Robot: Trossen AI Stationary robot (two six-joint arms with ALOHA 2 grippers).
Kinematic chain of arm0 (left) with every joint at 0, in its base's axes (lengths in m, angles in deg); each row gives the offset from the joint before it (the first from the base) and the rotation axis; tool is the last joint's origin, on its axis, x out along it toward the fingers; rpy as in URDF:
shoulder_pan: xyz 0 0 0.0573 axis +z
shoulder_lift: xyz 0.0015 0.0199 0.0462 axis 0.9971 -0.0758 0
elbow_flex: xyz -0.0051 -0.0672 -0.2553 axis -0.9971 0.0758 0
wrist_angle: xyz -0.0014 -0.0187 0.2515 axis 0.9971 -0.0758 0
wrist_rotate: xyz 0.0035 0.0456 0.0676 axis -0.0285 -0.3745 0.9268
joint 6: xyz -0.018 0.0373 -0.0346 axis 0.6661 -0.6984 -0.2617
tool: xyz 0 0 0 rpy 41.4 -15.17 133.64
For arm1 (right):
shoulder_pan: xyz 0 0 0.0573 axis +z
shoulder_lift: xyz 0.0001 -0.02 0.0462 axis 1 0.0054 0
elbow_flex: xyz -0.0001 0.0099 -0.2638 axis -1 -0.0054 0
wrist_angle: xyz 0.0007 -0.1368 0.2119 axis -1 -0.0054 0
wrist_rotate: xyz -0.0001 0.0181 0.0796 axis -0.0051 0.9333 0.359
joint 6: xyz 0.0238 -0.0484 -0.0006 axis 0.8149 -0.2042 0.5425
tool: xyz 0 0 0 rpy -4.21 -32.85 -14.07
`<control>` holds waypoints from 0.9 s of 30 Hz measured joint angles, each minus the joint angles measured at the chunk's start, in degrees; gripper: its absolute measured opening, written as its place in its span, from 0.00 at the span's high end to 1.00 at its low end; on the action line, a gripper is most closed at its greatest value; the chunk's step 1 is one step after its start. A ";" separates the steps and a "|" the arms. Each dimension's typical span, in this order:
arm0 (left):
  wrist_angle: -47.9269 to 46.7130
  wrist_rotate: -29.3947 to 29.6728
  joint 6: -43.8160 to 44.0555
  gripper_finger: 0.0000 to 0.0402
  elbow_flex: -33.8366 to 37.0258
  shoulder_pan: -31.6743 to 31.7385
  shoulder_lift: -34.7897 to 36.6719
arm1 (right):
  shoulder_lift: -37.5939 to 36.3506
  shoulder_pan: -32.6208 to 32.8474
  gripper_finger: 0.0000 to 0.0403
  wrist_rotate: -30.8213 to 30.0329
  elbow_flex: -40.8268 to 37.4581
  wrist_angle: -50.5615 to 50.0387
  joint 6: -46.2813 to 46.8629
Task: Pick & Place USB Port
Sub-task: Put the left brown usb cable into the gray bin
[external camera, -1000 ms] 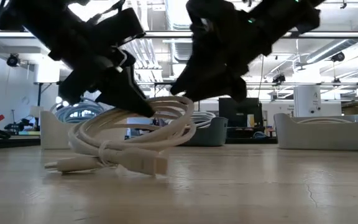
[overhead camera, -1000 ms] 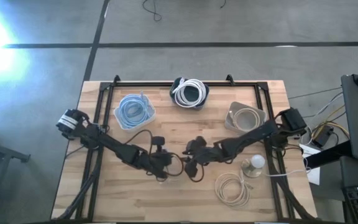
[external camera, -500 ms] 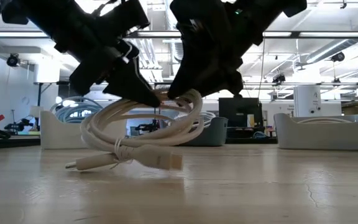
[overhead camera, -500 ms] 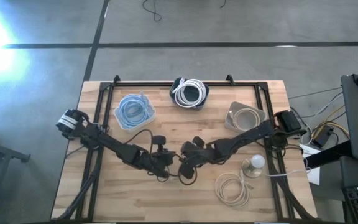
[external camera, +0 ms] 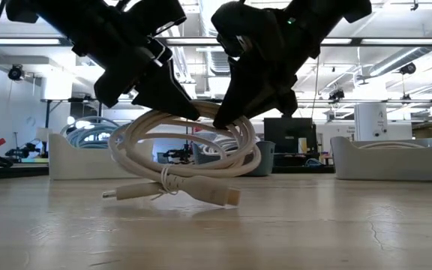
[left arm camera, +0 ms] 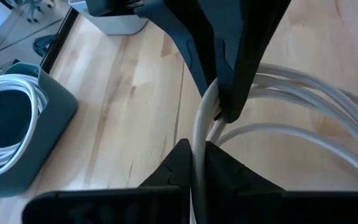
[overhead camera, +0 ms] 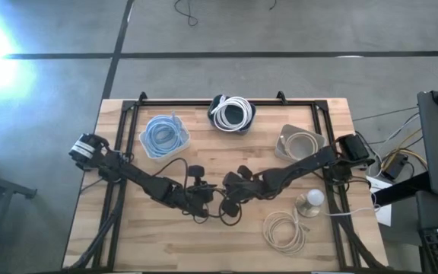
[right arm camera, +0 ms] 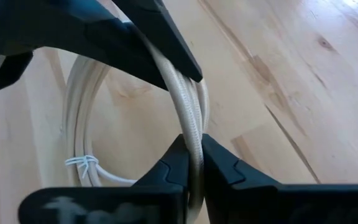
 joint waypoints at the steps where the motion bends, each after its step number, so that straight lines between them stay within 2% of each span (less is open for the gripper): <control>1: 0.02 0.04 0.37 0.93 0.00 0.00 0.00 | 0.00 -0.03 0.96 0.02 0.08 -0.14 -0.01; 19: -0.06 -0.45 0.14 0.92 0.09 0.00 0.09 | 0.04 -0.25 0.96 0.13 0.31 -0.07 -0.01; 27: -1.26 -2.15 -3.11 0.79 0.10 -0.02 0.09 | 0.11 -0.29 0.97 0.23 0.26 -0.24 -0.14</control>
